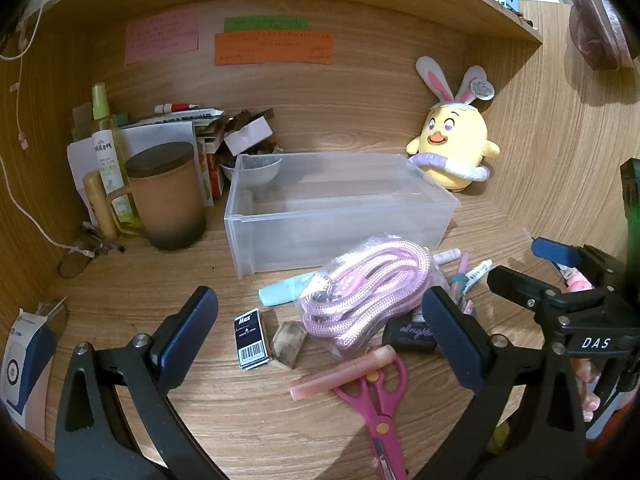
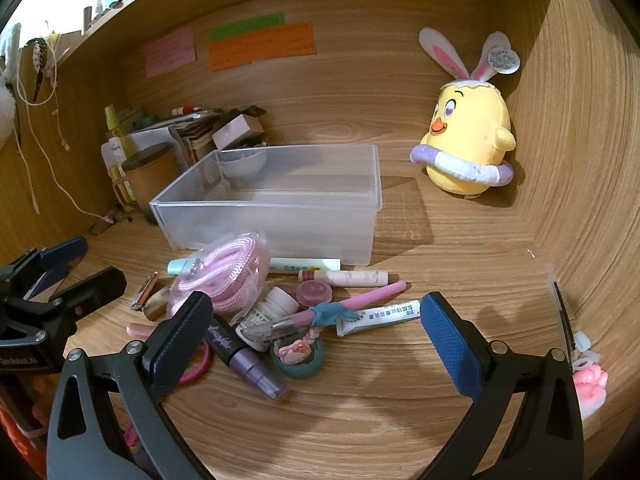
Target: Organize objects
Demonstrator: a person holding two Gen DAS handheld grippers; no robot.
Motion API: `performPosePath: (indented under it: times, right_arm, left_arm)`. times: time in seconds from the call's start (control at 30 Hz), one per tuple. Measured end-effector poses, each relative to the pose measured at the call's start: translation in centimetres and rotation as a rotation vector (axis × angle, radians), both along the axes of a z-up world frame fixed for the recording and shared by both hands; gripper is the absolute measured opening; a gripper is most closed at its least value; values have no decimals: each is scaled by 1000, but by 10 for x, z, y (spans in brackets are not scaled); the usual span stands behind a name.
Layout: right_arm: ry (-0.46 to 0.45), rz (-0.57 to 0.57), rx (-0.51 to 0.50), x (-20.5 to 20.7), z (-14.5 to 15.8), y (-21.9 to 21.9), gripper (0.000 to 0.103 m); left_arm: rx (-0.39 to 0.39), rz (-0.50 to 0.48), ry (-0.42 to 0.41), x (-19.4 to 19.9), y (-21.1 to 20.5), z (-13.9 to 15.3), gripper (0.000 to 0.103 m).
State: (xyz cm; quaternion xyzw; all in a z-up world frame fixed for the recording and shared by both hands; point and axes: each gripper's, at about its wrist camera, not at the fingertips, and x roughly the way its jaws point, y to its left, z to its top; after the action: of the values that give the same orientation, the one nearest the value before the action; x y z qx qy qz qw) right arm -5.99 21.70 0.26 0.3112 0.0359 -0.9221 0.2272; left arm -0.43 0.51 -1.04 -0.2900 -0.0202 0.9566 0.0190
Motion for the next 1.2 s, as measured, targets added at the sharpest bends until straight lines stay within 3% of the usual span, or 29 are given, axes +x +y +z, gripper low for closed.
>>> performPosePath:
  times: [1.2]
  right_arm:
    - [-7,6,-21,-1,1,1,103]
  left_arm:
    - [36,-10,-25,-2,-4,-7,103]
